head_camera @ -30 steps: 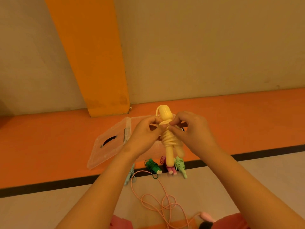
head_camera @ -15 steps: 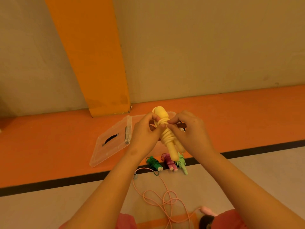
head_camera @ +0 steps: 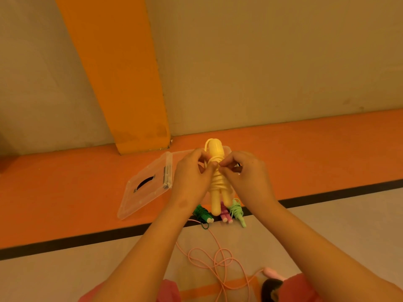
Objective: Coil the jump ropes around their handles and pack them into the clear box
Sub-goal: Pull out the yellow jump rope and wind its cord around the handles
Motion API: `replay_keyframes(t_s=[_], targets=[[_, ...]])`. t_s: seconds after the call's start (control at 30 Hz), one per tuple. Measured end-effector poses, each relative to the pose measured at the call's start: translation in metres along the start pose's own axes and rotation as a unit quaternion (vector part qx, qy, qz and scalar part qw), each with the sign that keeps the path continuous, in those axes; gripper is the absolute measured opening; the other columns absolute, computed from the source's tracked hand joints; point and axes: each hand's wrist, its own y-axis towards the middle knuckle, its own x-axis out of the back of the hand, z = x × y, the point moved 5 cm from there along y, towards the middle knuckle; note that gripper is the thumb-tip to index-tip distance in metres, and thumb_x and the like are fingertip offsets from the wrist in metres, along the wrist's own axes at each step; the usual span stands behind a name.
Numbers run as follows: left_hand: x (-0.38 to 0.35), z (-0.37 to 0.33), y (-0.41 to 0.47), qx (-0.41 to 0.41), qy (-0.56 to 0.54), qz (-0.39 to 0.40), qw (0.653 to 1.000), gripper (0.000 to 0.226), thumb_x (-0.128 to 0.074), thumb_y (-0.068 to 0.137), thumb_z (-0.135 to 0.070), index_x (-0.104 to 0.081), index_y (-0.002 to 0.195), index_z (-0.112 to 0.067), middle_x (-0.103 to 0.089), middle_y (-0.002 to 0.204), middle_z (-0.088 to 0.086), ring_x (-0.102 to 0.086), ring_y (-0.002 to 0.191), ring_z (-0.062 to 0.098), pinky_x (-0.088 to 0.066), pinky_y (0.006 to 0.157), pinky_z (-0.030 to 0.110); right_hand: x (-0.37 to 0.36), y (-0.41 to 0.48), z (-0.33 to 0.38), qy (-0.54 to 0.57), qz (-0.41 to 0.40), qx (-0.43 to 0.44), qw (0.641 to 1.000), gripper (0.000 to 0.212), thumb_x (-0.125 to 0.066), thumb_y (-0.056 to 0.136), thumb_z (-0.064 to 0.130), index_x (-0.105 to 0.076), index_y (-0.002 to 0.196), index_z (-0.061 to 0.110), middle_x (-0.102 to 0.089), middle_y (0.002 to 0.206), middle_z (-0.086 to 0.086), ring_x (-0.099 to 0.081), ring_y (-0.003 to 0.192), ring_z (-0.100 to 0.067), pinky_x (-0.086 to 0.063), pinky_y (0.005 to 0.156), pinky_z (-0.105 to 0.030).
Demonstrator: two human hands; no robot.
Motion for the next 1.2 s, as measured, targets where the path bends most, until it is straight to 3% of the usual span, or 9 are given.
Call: replay_keyframes(t_s=[0.13, 0.27, 0.4, 0.47, 0.6, 0.73, 0.9, 1.03, 1.2], targets=[[-0.002, -0.001, 0.002, 0.002, 0.000, 0.018, 1.000, 0.011, -0.067, 0.085, -0.019, -0.056, 0.086, -0.018, -0.052, 0.089, -0.005, -0.052, 0.074, 0.013, -0.047, 0.066, 0.030, 0.004, 0.000, -0.003, 0.052, -0.009, -0.055, 0.997, 0.023, -0.073, 0.079, 0.010, -0.063, 0.087, 0.030, -0.060, 0.085, 0.007, -0.059, 0.074, -0.002, -0.049, 0.066, -0.012], [0.000, 0.005, 0.005, 0.028, -0.014, 0.061, 0.998, 0.013, -0.068, 0.085, -0.016, -0.055, 0.081, -0.017, -0.046, 0.083, -0.010, -0.048, 0.070, 0.009, -0.054, 0.072, 0.045, 0.002, -0.002, -0.004, 0.040, 0.000, -0.069, 0.997, 0.015, -0.074, 0.078, 0.013, -0.065, 0.081, 0.024, -0.062, 0.081, 0.011, -0.059, 0.076, -0.001, -0.048, 0.067, -0.015], [-0.002, 0.003, 0.002, 0.018, 0.017, 0.070, 0.997, 0.022, -0.061, 0.089, -0.013, -0.048, 0.073, -0.022, -0.042, 0.086, -0.008, -0.042, 0.072, 0.001, -0.042, 0.069, 0.012, 0.001, -0.001, 0.000, 0.047, 0.007, -0.036, 0.998, 0.010, -0.075, 0.077, 0.013, -0.066, 0.076, 0.017, -0.059, 0.081, 0.008, -0.057, 0.077, -0.002, -0.046, 0.065, -0.011], [0.000, 0.002, 0.002, 0.013, 0.020, 0.070, 0.997, 0.025, -0.063, 0.088, -0.013, -0.047, 0.071, -0.024, -0.043, 0.086, -0.009, -0.043, 0.074, 0.000, -0.038, 0.066, 0.008, 0.001, -0.001, 0.000, 0.053, 0.011, -0.035, 0.998, 0.009, -0.076, 0.076, 0.014, -0.067, 0.075, 0.015, -0.059, 0.081, 0.007, -0.056, 0.078, -0.003, -0.046, 0.065, -0.012], [0.004, 0.008, 0.005, 0.062, -0.063, 0.096, 0.991, 0.012, -0.063, 0.087, -0.010, -0.058, 0.078, -0.016, -0.051, 0.099, 0.001, -0.057, 0.082, 0.015, -0.057, 0.070, 0.030, 0.005, 0.001, -0.001, 0.079, -0.003, -0.051, 0.996, 0.014, -0.077, 0.075, 0.011, -0.065, 0.072, 0.018, -0.059, 0.082, 0.003, -0.056, 0.076, -0.001, -0.047, 0.065, -0.013], [0.004, 0.005, 0.002, 0.100, -0.164, 0.098, 0.977, 0.015, -0.053, 0.095, -0.011, -0.062, 0.086, -0.003, -0.053, 0.101, 0.008, -0.058, 0.072, 0.007, -0.057, 0.063, 0.023, 0.005, 0.000, -0.001, 0.066, -0.016, -0.050, 0.996, 0.019, -0.077, 0.074, 0.009, -0.063, 0.069, 0.021, -0.060, 0.083, 0.002, -0.058, 0.077, -0.003, -0.047, 0.064, -0.013], [-0.002, 0.009, 0.004, 0.091, -0.120, 0.027, 0.988, 0.017, -0.063, 0.090, -0.014, -0.061, 0.084, 0.002, -0.061, 0.094, 0.009, -0.063, 0.075, 0.017, -0.059, 0.066, 0.036, 0.000, 0.000, 0.001, 0.054, -0.047, -0.040, 0.997, 0.027, -0.077, 0.073, 0.008, -0.058, 0.067, 0.027, -0.060, 0.085, 0.001, -0.056, 0.078, -0.002, -0.042, 0.065, -0.008], [-0.007, 0.009, 0.005, 0.094, -0.129, 0.008, 0.987, 0.016, -0.062, 0.091, -0.017, -0.064, 0.090, -0.002, -0.054, 0.092, -0.005, -0.061, 0.078, 0.016, -0.059, 0.063, 0.031, -0.003, 0.001, 0.002, 0.053, -0.066, -0.021, 0.996, 0.030, -0.075, 0.073, 0.004, -0.056, 0.066, 0.026, -0.059, 0.085, 0.001, -0.054, 0.079, 0.000, -0.041, 0.067, -0.008], [-0.006, 0.019, 0.011, 0.091, -0.095, 0.028, 0.991, 0.011, -0.065, 0.089, -0.024, -0.070, 0.085, -0.015, -0.056, 0.101, -0.008, -0.061, 0.092, 0.021, -0.056, 0.079, 0.047, -0.006, 0.001, 0.004, 0.014, -0.058, 0.015, 0.998, 0.026, -0.075, 0.073, 0.005, -0.057, 0.068, 0.023, -0.053, 0.081, 0.014, -0.051, 0.083, -0.004, -0.039, 0.068, -0.008]])
